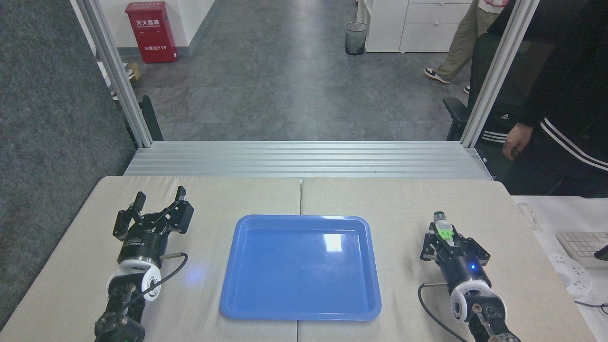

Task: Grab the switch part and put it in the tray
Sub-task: 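Lift the switch part with the right gripper and carry it over the tray, then lower the switch part into the blue tray and open the right gripper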

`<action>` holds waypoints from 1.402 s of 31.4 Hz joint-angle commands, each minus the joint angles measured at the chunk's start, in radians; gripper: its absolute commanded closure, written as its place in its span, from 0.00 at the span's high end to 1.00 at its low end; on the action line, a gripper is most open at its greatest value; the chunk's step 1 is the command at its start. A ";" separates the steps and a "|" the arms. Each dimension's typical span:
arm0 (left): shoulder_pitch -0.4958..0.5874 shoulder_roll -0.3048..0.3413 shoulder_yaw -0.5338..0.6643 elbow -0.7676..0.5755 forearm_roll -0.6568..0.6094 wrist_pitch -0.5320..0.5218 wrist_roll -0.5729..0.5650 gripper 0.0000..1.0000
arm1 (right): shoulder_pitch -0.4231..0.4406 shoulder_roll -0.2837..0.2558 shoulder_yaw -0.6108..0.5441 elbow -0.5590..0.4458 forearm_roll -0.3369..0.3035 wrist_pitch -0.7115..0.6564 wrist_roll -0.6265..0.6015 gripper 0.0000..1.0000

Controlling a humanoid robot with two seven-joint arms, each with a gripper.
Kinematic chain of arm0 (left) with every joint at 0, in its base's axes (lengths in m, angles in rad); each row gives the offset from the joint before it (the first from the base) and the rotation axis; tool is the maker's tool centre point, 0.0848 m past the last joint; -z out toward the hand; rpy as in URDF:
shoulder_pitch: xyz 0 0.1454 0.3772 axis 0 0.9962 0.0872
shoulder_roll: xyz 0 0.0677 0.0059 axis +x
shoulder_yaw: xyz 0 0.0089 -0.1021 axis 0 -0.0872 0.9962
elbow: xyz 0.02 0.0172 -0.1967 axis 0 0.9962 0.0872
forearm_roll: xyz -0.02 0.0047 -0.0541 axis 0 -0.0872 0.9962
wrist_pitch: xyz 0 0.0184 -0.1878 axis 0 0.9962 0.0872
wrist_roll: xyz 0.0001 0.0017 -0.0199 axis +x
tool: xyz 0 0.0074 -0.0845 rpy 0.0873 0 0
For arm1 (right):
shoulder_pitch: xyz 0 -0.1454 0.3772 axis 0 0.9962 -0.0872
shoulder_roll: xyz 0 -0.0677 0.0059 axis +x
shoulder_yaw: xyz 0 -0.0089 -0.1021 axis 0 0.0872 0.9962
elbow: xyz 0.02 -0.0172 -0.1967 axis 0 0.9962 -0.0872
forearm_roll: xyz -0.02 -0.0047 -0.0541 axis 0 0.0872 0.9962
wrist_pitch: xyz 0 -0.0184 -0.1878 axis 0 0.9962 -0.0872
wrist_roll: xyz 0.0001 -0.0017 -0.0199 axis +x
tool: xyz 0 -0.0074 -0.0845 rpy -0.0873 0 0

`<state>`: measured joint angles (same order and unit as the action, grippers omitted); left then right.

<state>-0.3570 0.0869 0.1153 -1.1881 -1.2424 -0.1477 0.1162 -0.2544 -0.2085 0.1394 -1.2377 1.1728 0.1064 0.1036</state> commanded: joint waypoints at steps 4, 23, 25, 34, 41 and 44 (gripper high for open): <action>0.003 0.001 0.000 -0.001 0.000 0.000 -0.001 1.00 | -0.045 0.008 -0.011 -0.133 0.008 -0.005 -0.145 0.11; 0.003 0.002 0.000 -0.001 0.000 0.000 -0.001 1.00 | 0.014 0.130 0.370 -0.204 0.261 -0.034 -0.029 0.10; 0.000 0.001 0.000 -0.001 0.000 0.000 -0.001 1.00 | 0.011 0.147 0.400 -0.184 0.260 -0.043 0.016 0.10; 0.000 0.004 0.001 -0.001 0.000 0.002 -0.001 1.00 | 0.004 0.253 0.442 -0.114 0.163 -0.059 0.209 0.11; 0.000 0.005 0.001 -0.001 0.001 0.002 -0.001 1.00 | 0.006 0.281 0.453 -0.078 0.159 -0.057 0.261 0.11; 0.001 0.007 0.001 -0.001 0.001 0.002 -0.001 1.00 | 0.004 0.282 0.451 -0.056 0.162 -0.056 0.261 0.13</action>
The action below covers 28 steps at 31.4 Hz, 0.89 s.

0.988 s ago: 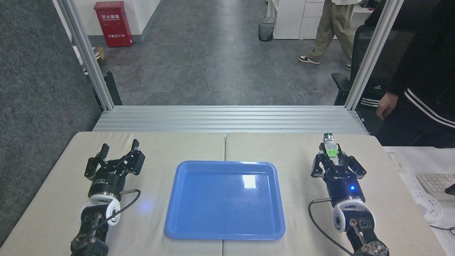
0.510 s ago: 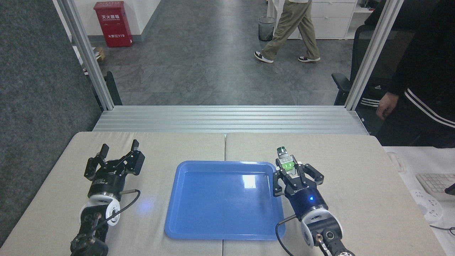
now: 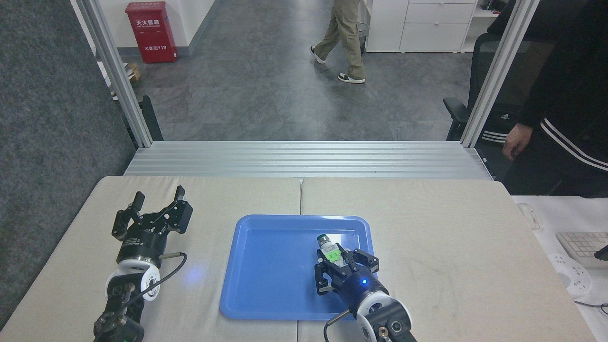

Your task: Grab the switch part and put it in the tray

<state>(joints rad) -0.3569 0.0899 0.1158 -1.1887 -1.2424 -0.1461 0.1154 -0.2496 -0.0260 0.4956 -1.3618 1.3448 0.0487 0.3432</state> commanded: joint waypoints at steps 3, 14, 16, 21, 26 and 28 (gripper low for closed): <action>0.001 0.002 0.001 0.000 0.000 0.000 0.000 1.00 | -0.002 0.103 0.095 0.102 -0.006 0.002 0.022 0.13; 0.001 0.002 0.001 0.000 0.000 0.000 0.000 1.00 | -0.003 0.101 0.045 0.127 -0.004 0.026 0.040 0.97; 0.001 0.001 0.001 0.000 0.000 0.000 0.000 1.00 | -0.005 0.101 0.005 0.132 -0.012 0.026 0.040 0.98; 0.000 0.002 0.001 0.000 0.000 0.000 0.000 1.00 | -0.056 0.107 -0.074 0.132 -0.025 0.030 0.027 0.98; -0.004 0.002 0.001 0.000 0.001 0.000 0.000 1.00 | -0.115 0.123 -0.176 0.106 -0.084 0.025 -0.096 0.98; -0.004 0.002 0.001 0.000 0.001 0.000 0.000 1.00 | -0.129 0.109 -0.193 0.098 -0.085 0.020 -0.208 0.98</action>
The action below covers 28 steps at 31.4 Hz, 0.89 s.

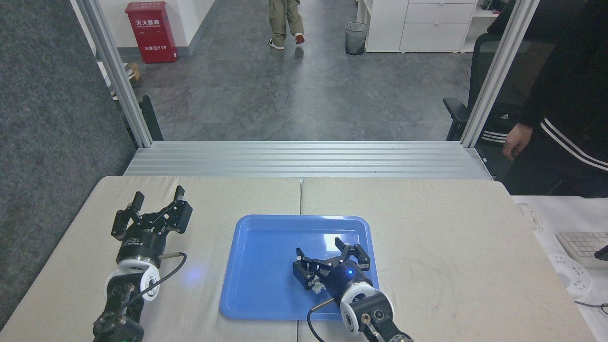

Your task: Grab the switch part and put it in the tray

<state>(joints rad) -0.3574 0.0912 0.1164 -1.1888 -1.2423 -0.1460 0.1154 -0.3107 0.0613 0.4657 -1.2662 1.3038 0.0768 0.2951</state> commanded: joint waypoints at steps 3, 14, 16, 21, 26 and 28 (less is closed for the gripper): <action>-0.002 0.004 0.000 0.001 0.001 0.000 0.000 1.00 | -0.117 -0.015 -0.182 0.013 -0.047 -0.008 -0.327 0.98; -0.003 0.008 0.003 0.009 0.004 0.000 0.001 1.00 | -0.107 -0.204 -0.384 0.011 -0.147 -0.009 -0.355 0.98; -0.003 0.008 0.003 0.009 0.004 0.000 0.001 1.00 | -0.077 -0.250 -0.394 0.010 -0.175 -0.009 -0.353 0.98; -0.005 0.007 0.003 0.009 0.004 0.000 0.001 1.00 | -0.022 -0.317 -0.395 -0.002 -0.205 -0.011 -0.352 0.98; -0.005 0.007 0.003 0.009 0.003 0.000 0.001 1.00 | 0.001 -0.333 -0.395 -0.009 -0.210 -0.011 -0.343 0.98; -0.005 0.007 0.003 0.009 0.003 0.000 0.000 1.00 | 0.005 -0.333 -0.395 -0.010 -0.210 -0.009 -0.317 0.98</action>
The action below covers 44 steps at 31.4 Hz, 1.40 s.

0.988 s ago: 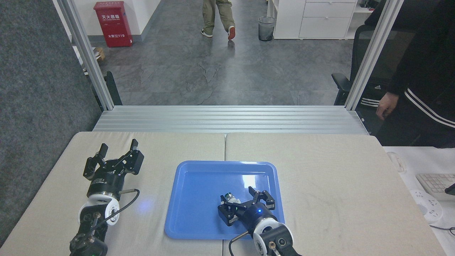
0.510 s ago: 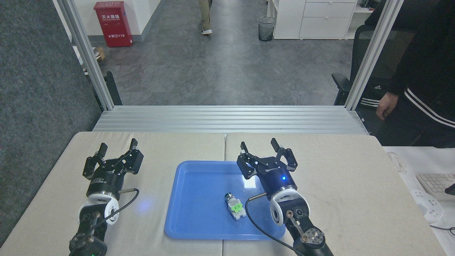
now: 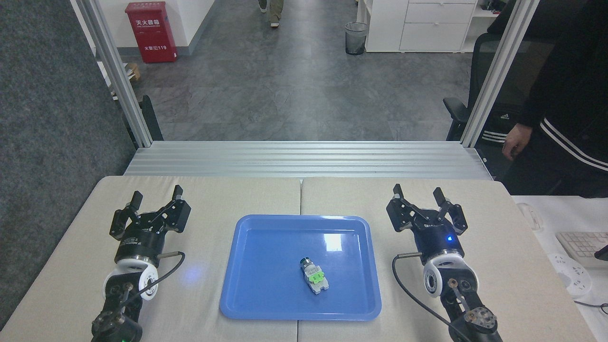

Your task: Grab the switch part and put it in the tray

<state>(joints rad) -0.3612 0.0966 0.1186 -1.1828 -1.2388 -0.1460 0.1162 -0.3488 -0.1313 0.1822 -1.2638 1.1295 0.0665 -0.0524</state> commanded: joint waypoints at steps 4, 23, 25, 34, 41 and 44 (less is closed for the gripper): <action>0.001 0.003 0.001 0.003 -0.001 0.000 -0.001 1.00 | 0.045 -0.139 -0.110 -0.011 -0.034 0.001 0.046 0.98; 0.001 0.002 0.001 -0.001 -0.001 -0.001 -0.001 1.00 | 0.056 -0.189 -0.099 0.020 -0.019 0.002 0.045 0.98; 0.001 0.002 0.001 -0.001 -0.001 0.000 -0.001 1.00 | 0.050 -0.191 -0.099 0.020 -0.019 0.002 0.045 0.98; 0.010 -0.011 0.001 -0.003 0.001 0.000 -0.004 1.00 | 0.044 -0.186 -0.098 -0.006 -0.022 0.002 0.046 0.98; 0.010 -0.005 0.001 0.020 0.002 -0.003 -0.004 1.00 | 0.044 -0.180 -0.095 -0.011 -0.023 0.001 0.051 0.98; 0.008 -0.003 0.001 0.014 0.001 -0.009 -0.004 1.00 | 0.040 -0.185 -0.095 -0.011 -0.025 -0.001 0.051 0.98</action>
